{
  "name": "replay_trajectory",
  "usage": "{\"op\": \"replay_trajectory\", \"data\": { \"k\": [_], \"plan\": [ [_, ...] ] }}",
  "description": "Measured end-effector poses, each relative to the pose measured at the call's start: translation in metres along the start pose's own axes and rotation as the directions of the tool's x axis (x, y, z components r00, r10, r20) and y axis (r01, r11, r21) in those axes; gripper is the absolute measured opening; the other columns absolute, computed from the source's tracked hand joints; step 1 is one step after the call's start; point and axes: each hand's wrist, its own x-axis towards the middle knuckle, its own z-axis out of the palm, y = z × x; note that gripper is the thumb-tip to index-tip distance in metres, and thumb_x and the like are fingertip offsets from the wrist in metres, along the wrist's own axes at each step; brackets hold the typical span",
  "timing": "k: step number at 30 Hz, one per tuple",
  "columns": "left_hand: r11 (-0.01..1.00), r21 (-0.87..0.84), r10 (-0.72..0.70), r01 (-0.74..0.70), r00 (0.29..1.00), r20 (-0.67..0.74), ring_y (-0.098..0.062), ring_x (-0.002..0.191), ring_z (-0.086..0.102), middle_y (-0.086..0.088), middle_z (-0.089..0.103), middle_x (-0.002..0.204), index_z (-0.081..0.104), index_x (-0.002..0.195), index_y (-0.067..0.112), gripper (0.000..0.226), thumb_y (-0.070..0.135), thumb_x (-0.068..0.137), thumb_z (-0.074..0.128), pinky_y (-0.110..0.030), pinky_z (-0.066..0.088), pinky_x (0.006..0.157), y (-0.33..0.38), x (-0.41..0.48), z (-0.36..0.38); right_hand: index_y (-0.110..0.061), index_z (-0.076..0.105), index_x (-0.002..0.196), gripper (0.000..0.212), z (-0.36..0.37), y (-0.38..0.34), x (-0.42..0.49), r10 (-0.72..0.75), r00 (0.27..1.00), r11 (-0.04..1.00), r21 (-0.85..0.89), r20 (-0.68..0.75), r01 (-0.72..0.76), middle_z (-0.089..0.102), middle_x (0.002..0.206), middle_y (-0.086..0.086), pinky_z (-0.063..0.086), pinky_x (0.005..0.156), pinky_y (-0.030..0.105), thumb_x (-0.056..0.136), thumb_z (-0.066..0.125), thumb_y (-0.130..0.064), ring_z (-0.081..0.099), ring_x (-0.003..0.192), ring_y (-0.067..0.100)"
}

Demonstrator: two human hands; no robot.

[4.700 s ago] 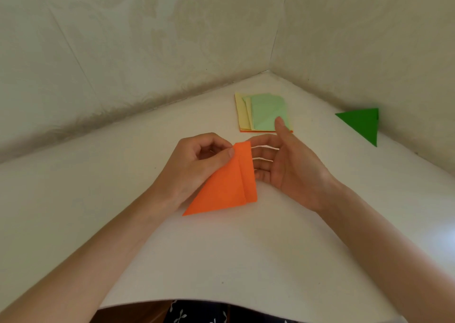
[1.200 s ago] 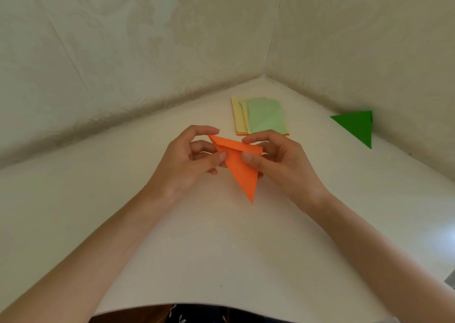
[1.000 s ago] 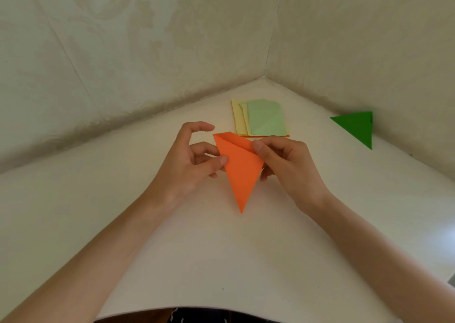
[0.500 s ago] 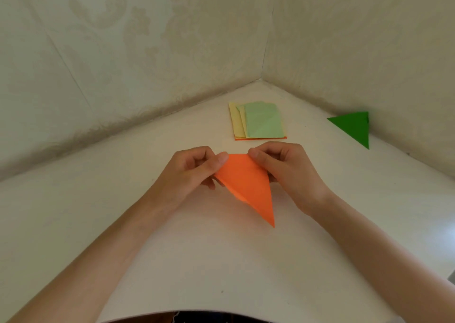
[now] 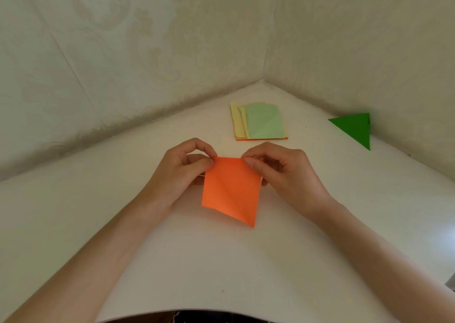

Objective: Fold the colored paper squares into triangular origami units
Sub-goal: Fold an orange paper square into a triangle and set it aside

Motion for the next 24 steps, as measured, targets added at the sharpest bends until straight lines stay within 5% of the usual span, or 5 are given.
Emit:
{"op": "replay_trajectory", "data": {
  "k": [5, 10, 15, 20, 24],
  "plan": [
    [0.997, -0.073, -0.028, 0.024, 0.998, -0.052, -0.012, 0.055, 0.054, -0.004, 0.058, 0.062, 0.065, 0.078, 0.009, 0.024, -0.003, 0.090, 0.048, -0.018, 0.045, 0.053, -0.0015, 0.0024, -0.0030, -0.030, 0.069, 0.091, 0.019, 0.0018, 0.0004, 0.0015, 0.019, 0.997, 0.997, 0.074, 0.077, -0.025, 0.066, 0.082, -0.020, 0.049, 0.071, 0.023, 0.088, 0.064, -0.012, 0.060, 0.075, 0.001],
    [0.982, -0.184, -0.056, 0.051, 0.998, -0.024, -0.018, 0.072, 0.064, -0.009, 0.067, 0.075, 0.071, 0.070, 0.008, 0.029, 0.003, 0.090, 0.050, -0.025, 0.056, 0.068, -0.0018, 0.0057, -0.0024, -0.035, 0.067, 0.091, 0.034, 0.0051, 0.0053, 0.0023, 0.016, 0.999, 0.998, 0.063, 0.040, -0.018, 0.063, 0.093, -0.007, 0.048, 0.077, 0.027, 0.084, 0.064, -0.001, 0.061, 0.090, 0.013],
    [0.970, -0.234, -0.048, 0.066, 0.996, 0.080, -0.015, 0.074, 0.068, -0.009, 0.071, 0.080, 0.072, 0.077, 0.007, 0.024, -0.001, 0.079, 0.049, -0.023, 0.056, 0.069, 0.0001, 0.0036, -0.0047, -0.026, 0.069, 0.081, 0.040, 0.0049, 0.0054, 0.0069, 0.120, 0.991, 0.975, 0.194, -0.053, -0.108, 0.061, 0.086, -0.002, 0.040, 0.069, 0.020, 0.081, 0.059, 0.013, 0.053, 0.077, 0.014],
    [0.998, -0.057, -0.017, 0.022, 0.996, 0.086, -0.012, 0.084, 0.069, -0.003, 0.074, 0.084, 0.069, 0.088, 0.008, 0.021, -0.007, 0.086, 0.055, -0.022, 0.055, 0.079, 0.0001, 0.0014, -0.0033, -0.019, 0.071, 0.078, 0.038, 0.0004, 0.0040, 0.0083, 0.200, 0.977, 0.946, 0.275, -0.079, -0.172, 0.064, 0.085, 0.001, 0.041, 0.067, 0.014, 0.083, 0.052, 0.014, 0.055, 0.076, 0.006],
    [1.000, 0.011, 0.020, -0.020, 1.000, 0.011, -0.013, 0.073, 0.069, -0.002, 0.072, 0.075, 0.066, 0.084, 0.009, 0.008, 0.005, 0.078, 0.068, -0.020, 0.055, 0.070, -0.0011, 0.0013, -0.0017, -0.011, 0.071, 0.083, 0.035, 0.0014, 0.0039, 0.0077, 0.183, 0.983, 0.952, 0.255, -0.025, -0.171, 0.067, 0.084, 0.003, 0.044, 0.067, 0.015, 0.084, 0.048, 0.016, 0.058, 0.073, 0.006]
  ]
}}
